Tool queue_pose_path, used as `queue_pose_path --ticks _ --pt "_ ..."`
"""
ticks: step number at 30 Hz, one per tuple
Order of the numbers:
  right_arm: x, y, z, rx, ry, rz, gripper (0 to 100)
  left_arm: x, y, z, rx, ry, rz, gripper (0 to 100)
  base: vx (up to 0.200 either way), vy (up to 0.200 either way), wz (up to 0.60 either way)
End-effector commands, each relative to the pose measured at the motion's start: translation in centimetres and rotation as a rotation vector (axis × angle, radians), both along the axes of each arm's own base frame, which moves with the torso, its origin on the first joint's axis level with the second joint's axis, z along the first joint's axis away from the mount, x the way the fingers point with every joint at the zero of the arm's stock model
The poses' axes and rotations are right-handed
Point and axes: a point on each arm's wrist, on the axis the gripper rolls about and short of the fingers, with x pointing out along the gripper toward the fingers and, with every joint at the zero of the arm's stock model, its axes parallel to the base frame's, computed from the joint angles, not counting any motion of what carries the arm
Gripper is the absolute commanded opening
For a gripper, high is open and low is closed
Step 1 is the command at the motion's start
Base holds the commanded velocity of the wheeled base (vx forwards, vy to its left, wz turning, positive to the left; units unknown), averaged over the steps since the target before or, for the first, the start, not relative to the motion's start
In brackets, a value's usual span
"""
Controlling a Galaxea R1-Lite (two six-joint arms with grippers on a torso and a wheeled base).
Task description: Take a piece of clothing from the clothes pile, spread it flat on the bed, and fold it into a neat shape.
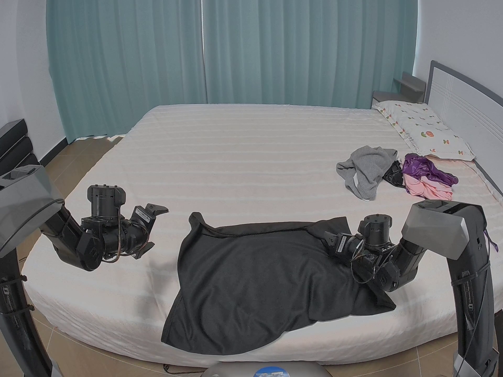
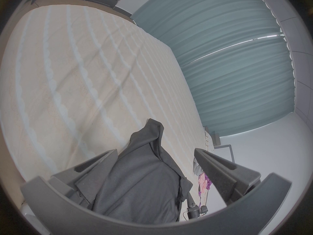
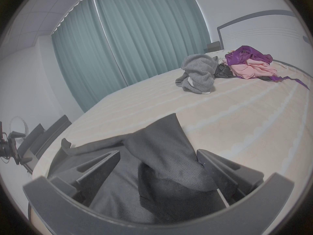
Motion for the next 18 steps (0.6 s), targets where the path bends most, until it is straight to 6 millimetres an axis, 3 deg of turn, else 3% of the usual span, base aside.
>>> queue_pose_path --ticks 1,13,14,18 --pt "0.1 0.3 0.0 -0.028 0.007 0.019 100 0.0 -0.1 -0.3 0.0 0.008 -0.003 100 0.0 0.0 0.0" --pt "0.9 0.7 0.6 -0.208 0.099 0.108 100 0.1 -0.1 -0.6 0.004 0.015 -0.003 100 0.0 0.0 0.0" --pt "1.0 0.8 0.6 -0.221 0.097 0.115 0 0.1 -0.1 -0.6 0.004 0.015 -0.003 100 0.0 0.0 0.0" --pt "1.5 0.8 0.3 -0.249 0.108 0.123 0 0.1 -0.1 -0.6 0.004 0.013 -0.003 100 0.0 0.0 0.0"
